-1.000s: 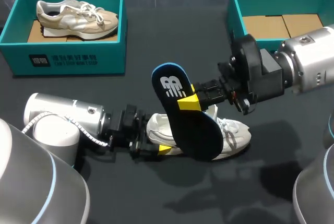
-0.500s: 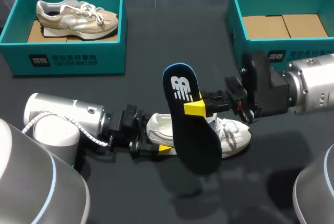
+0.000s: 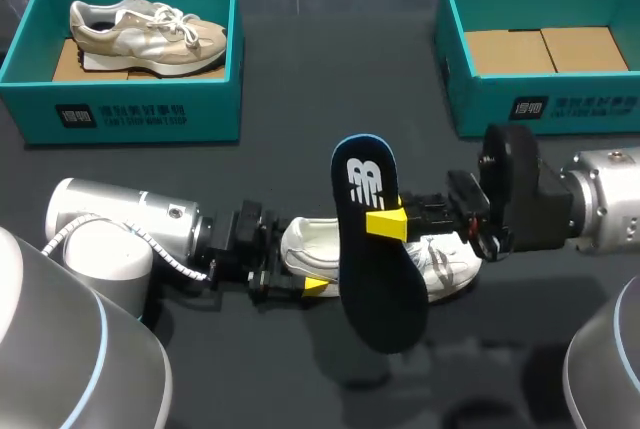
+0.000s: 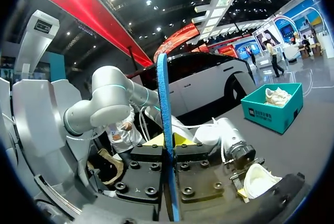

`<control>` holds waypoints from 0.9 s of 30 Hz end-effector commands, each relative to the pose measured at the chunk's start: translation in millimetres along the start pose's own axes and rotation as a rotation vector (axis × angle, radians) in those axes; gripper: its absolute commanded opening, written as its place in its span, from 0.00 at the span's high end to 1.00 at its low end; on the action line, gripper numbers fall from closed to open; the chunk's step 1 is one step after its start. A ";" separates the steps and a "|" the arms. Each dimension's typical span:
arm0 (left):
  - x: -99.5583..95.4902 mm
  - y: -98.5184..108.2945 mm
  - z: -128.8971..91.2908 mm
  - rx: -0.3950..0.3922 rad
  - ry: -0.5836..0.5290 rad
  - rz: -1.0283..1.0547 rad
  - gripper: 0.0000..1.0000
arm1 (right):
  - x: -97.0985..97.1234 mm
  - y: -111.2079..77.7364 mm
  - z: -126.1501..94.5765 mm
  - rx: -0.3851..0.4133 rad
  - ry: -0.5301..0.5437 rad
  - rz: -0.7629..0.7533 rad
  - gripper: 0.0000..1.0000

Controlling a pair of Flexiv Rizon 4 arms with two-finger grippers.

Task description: Take the shoe out of the shoebox, open the shoe tongue, remove and reinsert the insole, then place the shoe into the shoebox

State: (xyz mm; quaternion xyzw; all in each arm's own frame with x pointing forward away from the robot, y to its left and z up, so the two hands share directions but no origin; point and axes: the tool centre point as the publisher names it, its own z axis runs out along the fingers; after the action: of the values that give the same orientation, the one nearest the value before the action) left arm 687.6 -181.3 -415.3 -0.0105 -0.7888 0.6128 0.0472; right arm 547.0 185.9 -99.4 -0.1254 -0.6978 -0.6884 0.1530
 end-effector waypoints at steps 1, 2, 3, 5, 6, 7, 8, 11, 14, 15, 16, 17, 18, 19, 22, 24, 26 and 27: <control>-1.6 1.8 0.8 -0.001 0.000 0.000 1.00 | 7.1 -1.9 -2.1 -0.004 -0.038 0.000 1.00; -1.6 1.8 0.8 -0.001 0.000 0.000 1.00 | 7.1 -1.9 -2.1 -0.004 -0.038 0.000 1.00; -1.6 1.8 0.8 -0.001 0.000 0.000 1.00 | 7.1 -1.9 -2.1 -0.004 -0.038 0.000 1.00; -0.7 -3.7 1.4 0.005 0.006 -0.003 1.00 | 7.1 -1.9 -2.1 -0.004 -0.038 0.000 1.00; -0.2 -4.6 1.4 0.006 0.008 -0.004 1.00 | 7.1 -1.9 -2.1 -0.004 -0.038 0.000 1.00; 0.0 -5.0 1.5 0.002 0.010 0.007 0.96 | 7.1 -1.9 -2.1 -0.004 -0.038 0.000 1.00; 0.2 -4.9 1.4 0.000 0.010 0.008 0.88 | 7.1 -1.9 -2.1 -0.004 -0.038 0.000 1.00; 1.1 -6.5 -0.9 -0.002 0.010 0.004 0.47 | 7.1 -1.9 -2.1 -0.004 -0.038 0.000 1.00; 1.3 -8.7 -2.8 -0.003 0.006 0.000 0.00 | 7.1 -1.9 -2.1 -0.004 -0.038 0.000 1.00; 1.1 -8.9 -3.3 -0.003 0.003 0.000 0.00 | 7.1 -1.9 -2.1 -0.004 -0.038 0.000 1.00; 1.0 -9.2 -3.8 -0.005 0.001 0.000 0.00 | 7.1 -1.9 -2.1 -0.004 -0.038 0.000 1.00; 1.0 -9.3 -4.5 -0.007 -0.001 0.000 0.00 | 7.1 -1.9 -2.1 -0.004 -0.038 0.000 1.00; 1.2 -9.6 -5.6 -0.008 -0.001 0.000 0.00 | 7.1 -1.9 -2.1 -0.004 -0.038 0.000 1.00; 1.3 -10.5 -7.1 -0.011 -0.002 -0.001 0.00 | 7.1 -1.9 -2.1 -0.004 -0.038 0.000 1.00; 0.7 -12.0 -12.5 -0.021 -0.006 0.003 0.00 | 7.1 -1.9 -2.1 -0.004 -0.038 0.000 1.00; 0.4 -13.5 -17.6 -0.032 -0.009 -0.001 0.00 | 7.1 -1.9 -2.1 -0.004 -0.038 0.000 1.00; 0.4 -14.8 -23.2 -0.052 -0.007 -0.007 0.00 | 7.1 -1.9 -2.1 -0.004 -0.038 0.000 1.00; 0.5 -15.0 -25.8 -0.066 -0.008 -0.002 0.00 | 7.1 -1.9 -2.1 -0.004 -0.038 0.000 1.00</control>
State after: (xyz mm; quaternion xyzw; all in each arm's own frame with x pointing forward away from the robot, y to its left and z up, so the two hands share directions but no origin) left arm 692.2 -169.3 -404.7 -0.0076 -0.8008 0.5973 0.0431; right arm 542.7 183.0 -98.6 -0.1362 -0.6989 -0.6877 0.1418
